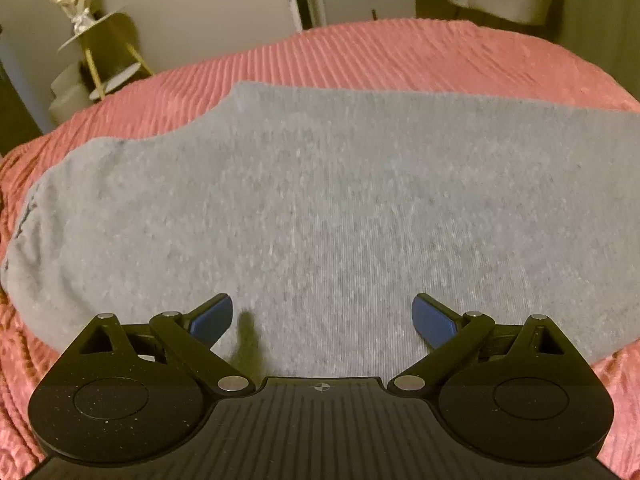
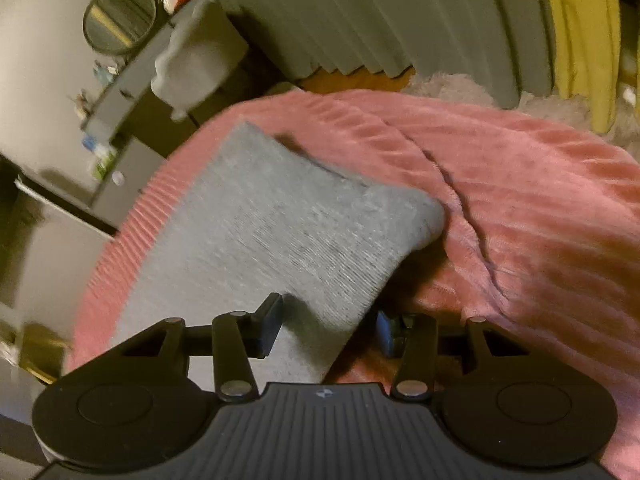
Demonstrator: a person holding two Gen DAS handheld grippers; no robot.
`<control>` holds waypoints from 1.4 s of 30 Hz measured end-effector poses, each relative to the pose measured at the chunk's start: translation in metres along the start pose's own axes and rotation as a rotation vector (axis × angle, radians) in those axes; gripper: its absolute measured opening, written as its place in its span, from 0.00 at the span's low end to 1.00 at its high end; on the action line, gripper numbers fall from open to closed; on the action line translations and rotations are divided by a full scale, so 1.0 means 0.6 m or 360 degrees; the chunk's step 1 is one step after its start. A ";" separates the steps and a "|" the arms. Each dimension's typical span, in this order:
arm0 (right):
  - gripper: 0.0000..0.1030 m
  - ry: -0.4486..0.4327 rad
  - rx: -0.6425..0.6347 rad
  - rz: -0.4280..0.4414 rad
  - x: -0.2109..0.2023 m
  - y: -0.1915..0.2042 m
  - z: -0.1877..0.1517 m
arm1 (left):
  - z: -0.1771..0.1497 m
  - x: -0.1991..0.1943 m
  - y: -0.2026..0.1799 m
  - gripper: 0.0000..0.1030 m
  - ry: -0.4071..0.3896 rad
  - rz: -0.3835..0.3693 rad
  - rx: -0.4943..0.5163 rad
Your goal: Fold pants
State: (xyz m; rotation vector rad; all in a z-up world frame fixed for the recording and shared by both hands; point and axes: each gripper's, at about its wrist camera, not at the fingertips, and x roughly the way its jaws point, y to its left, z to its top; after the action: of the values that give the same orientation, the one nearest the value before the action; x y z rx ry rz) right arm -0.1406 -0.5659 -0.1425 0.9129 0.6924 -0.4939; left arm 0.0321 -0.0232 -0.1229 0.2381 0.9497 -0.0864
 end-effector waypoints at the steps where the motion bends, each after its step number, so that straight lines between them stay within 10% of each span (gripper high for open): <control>1: 0.47 -0.0006 -0.0022 0.0004 0.003 0.005 0.001 | 0.000 -0.001 -0.001 0.97 -0.0002 0.0003 0.0007; 16: 0.63 -0.0093 0.0045 0.0304 0.035 -0.018 0.000 | 0.002 0.009 -0.001 0.97 0.0049 -0.0006 -0.0031; 23: 0.15 -0.0102 -0.0008 0.0185 0.033 -0.002 0.004 | 0.002 0.012 0.000 0.97 0.0047 -0.0012 -0.0032; 35: 0.10 -0.0045 0.0167 0.0271 0.048 -0.033 0.009 | 0.006 0.013 0.007 0.97 0.0071 -0.0029 -0.0069; 42: 0.08 -0.0237 -0.0096 0.0281 -0.024 0.068 0.024 | 0.010 -0.032 0.038 0.97 -0.0075 0.0101 -0.0100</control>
State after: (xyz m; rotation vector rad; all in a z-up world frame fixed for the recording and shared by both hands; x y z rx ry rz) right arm -0.1190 -0.5552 -0.1041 0.8625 0.4841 -0.3776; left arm 0.0298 -0.0031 -0.0998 0.2075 0.8957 -0.0037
